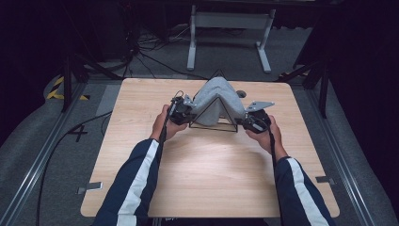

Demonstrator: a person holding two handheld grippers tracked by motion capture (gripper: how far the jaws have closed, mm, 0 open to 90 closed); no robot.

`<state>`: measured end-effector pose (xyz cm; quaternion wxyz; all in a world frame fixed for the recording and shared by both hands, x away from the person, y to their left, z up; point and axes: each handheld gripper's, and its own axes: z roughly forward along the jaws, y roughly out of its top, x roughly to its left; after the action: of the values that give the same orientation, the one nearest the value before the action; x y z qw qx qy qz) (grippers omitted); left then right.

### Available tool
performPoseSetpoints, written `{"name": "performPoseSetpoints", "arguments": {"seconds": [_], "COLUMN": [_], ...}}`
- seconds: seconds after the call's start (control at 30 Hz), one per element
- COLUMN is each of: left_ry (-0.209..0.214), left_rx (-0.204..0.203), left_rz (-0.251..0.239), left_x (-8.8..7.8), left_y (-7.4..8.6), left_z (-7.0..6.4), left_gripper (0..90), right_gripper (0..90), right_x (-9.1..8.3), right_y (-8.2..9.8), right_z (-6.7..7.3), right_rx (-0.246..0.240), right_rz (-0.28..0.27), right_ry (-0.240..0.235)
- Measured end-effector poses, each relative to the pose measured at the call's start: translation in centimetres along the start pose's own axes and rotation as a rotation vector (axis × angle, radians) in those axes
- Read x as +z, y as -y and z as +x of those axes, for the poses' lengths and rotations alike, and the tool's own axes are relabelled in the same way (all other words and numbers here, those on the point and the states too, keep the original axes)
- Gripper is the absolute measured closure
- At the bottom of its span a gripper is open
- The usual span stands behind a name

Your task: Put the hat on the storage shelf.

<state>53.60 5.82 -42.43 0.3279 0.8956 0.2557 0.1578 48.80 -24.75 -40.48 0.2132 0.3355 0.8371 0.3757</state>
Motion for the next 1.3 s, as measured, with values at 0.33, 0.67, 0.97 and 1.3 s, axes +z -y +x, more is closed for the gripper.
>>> {"name": "performPoseSetpoints", "arguments": {"seconds": [0.33, 0.67, 0.97, 1.3], "left_ry": [-0.017, 0.014, -0.004, 0.01], "left_rx": [0.018, -0.014, 0.025, 0.08], "left_rz": [0.107, 0.087, 0.061, 0.021], "left_x": [1.7, 1.3, -2.1, -6.9], "left_y": [1.2, 2.2, 3.5, 6.4], "left_z": [0.4, 0.8, 1.2, 0.3], "left_gripper": [87.4, 86.7, 81.4, 81.0], "right_gripper": [87.7, 86.9, 77.7, 77.2], "right_x": [0.7, 1.5, -0.2, -4.0], "right_y": [0.9, 3.2, 2.8, 3.2], "right_z": [-0.5, -2.1, -1.6, -0.4], "right_rx": [-0.016, 0.059, 0.019, -0.057], "right_rz": [0.074, 0.115, 0.101, 0.083], "right_ry": [0.011, 0.018, 0.047, 0.02]}}
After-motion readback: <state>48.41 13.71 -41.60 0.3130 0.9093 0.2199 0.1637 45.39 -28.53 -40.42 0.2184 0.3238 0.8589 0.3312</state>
